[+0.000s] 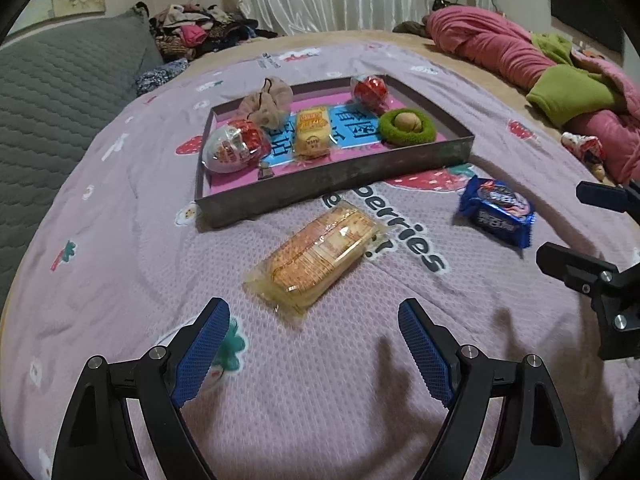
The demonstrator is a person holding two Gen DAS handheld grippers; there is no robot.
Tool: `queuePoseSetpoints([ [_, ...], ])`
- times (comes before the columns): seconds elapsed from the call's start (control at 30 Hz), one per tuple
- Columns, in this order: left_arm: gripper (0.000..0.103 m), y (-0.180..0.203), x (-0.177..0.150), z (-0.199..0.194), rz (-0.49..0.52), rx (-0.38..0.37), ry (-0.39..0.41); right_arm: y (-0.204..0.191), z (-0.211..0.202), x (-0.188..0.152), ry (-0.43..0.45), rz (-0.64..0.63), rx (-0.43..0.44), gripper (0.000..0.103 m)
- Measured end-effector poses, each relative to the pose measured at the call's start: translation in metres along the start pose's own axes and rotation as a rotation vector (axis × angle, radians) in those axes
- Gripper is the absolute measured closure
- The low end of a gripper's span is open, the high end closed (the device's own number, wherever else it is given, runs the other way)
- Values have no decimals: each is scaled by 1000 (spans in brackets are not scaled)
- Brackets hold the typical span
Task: Organize objects
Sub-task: 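Grasp the bagged cake with left tool while right tool grasps the blue Oreo packet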
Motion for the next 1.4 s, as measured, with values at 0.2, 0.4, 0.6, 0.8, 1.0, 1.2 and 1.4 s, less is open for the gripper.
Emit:
queuePoseSetpoints([
  [0.2, 16, -2, 11, 20, 26, 0, 1, 7, 24, 9, -20, -8, 0, 1],
  [0.4, 16, -3, 20, 40, 36, -21, -12, 12, 48, 13, -56, -2, 26, 1],
  [0.6, 16, -7, 24, 62, 3, -54, -37, 18, 64, 16, -76, 21, 41, 1],
  [0.8, 16, -9, 26, 73, -39, -101, -46, 17, 76, 15, -91, 38, 61, 17],
  [1.0, 18, -7, 27, 73, -55, -129, -45, 14, 76, 17, -75, 45, 89, 38],
  [1.2, 44, 2, 29, 70, -62, -175, -50, 11, 71, 16, -64, 40, 88, 51],
  [1.4, 46, 9, 28, 67, -77, -205, -52, 8, 65, 15, -51, 42, 98, 51],
])
Point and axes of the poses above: each gripper's, at about its wrist camera, not at the fingertips, and z roughly the way its jaws point, y to its right, x to its top, the point moved 6 cm from there along z, roughly the way its jaws point, and after that the axes turned 4 degrees about x, right-handed, at the moved point
